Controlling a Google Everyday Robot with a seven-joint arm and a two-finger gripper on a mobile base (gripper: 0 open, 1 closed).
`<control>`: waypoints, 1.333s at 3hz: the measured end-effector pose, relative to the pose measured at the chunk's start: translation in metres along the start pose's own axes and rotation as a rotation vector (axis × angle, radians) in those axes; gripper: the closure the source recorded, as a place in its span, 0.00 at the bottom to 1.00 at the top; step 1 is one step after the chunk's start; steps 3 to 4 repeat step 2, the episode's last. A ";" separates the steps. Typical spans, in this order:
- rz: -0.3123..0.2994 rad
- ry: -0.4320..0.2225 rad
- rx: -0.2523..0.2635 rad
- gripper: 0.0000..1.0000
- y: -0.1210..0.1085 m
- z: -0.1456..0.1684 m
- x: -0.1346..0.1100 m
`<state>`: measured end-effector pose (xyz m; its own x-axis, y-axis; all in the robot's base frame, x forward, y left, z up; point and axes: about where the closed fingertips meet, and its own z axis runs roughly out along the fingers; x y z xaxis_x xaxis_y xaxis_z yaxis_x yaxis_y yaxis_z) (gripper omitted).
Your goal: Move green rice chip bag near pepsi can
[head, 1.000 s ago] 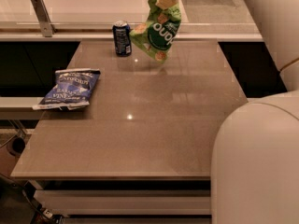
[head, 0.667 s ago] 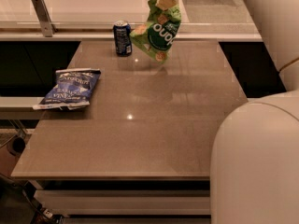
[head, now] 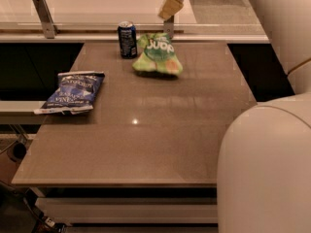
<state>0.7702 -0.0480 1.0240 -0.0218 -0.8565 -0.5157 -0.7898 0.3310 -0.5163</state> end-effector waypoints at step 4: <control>-0.001 0.001 -0.005 0.00 0.001 0.003 0.000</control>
Offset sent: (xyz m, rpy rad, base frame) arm 0.0008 0.0016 -0.0025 -0.0008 0.0036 0.0021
